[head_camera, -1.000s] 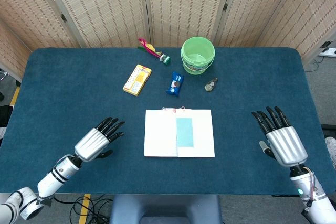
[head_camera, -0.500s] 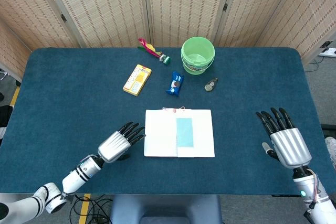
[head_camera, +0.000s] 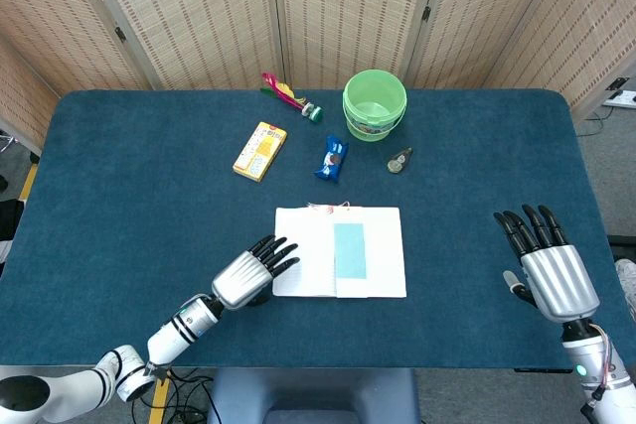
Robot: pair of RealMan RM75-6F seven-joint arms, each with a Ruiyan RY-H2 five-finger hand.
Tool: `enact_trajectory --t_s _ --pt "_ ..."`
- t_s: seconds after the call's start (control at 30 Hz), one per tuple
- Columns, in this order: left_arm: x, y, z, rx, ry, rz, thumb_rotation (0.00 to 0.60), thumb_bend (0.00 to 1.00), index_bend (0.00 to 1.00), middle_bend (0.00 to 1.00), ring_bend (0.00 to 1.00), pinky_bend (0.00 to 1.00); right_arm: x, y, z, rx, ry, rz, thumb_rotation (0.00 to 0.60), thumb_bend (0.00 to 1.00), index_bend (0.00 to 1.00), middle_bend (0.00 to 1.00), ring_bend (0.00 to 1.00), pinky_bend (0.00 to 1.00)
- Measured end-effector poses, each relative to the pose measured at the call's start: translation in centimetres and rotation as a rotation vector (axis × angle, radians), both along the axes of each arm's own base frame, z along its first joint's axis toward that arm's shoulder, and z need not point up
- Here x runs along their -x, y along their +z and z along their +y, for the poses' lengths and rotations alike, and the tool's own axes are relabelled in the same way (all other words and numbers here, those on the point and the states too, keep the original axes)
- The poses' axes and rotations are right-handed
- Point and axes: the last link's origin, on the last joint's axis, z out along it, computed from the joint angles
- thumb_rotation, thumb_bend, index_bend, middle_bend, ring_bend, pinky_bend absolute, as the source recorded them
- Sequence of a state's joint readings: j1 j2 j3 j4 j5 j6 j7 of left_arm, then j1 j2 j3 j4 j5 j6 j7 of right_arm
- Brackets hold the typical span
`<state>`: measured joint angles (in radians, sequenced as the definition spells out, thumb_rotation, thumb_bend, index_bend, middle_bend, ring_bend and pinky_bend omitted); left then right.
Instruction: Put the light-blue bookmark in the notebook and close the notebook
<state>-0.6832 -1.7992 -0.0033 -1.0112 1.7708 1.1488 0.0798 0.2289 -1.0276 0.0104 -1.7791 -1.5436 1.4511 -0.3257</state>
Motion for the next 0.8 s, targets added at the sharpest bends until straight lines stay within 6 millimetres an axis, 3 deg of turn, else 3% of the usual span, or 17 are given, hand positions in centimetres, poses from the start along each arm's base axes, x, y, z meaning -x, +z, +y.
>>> enact_trajectory --t_s 0.8 --pt "-2.5 -2.9 0.4 0.03 0.049 -0.03 0.6 0.19 0.17 0.09 0.06 0.14 0.8 0.8 0.2 0.033 -0.022 -0.016 0.6 0.21 0.0 0.13 0.0 0.0"
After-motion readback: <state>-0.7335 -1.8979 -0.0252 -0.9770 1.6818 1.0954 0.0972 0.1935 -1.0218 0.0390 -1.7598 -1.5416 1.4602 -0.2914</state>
